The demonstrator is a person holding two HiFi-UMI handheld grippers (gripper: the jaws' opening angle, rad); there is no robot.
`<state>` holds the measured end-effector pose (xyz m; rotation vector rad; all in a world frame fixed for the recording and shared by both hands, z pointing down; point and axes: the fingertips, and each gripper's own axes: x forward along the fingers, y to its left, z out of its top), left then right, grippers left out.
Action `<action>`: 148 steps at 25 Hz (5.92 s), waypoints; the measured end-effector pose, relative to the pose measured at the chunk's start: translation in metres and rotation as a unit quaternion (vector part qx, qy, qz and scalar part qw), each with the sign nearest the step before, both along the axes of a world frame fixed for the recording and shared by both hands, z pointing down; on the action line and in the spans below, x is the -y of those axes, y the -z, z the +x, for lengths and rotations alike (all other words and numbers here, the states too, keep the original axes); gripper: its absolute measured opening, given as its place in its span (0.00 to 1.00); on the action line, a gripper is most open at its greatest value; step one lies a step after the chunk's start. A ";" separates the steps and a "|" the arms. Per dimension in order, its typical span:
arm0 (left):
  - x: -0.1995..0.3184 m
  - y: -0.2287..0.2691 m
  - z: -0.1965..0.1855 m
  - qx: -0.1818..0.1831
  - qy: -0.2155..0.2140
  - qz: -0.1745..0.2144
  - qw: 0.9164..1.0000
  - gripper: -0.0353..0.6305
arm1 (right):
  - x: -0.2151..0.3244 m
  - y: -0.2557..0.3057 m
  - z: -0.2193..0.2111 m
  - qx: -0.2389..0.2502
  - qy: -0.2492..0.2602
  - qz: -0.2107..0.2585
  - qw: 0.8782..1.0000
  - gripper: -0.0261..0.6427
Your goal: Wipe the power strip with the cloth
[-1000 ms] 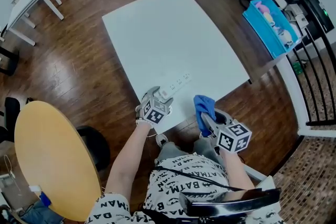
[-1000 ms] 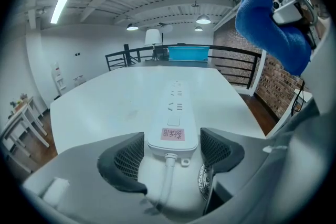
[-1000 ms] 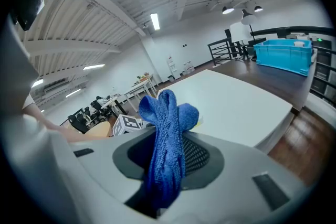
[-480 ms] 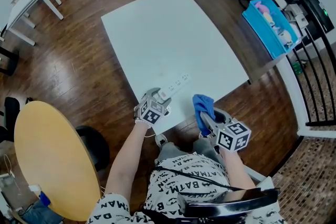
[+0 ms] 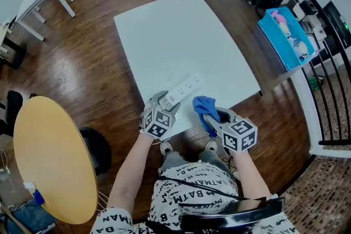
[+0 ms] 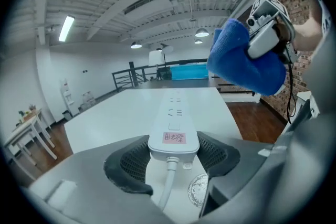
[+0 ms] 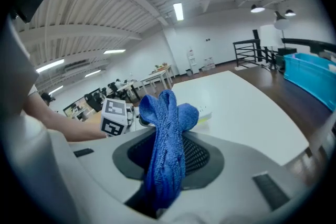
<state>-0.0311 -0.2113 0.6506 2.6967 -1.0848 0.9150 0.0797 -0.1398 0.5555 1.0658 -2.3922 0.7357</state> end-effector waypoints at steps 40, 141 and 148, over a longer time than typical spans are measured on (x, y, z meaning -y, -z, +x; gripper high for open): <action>-0.066 0.137 0.012 -0.338 0.079 -0.102 0.932 0.47 | 0.052 0.131 0.016 -0.188 0.139 0.209 0.949 0.22; -0.056 0.190 0.027 -0.242 0.044 -0.046 0.968 0.47 | 0.084 0.137 0.061 -0.112 0.037 0.234 0.965 0.22; -0.066 0.168 0.041 -0.152 -0.029 -0.054 0.986 0.47 | 0.050 0.184 0.015 -0.221 0.286 0.285 0.888 0.22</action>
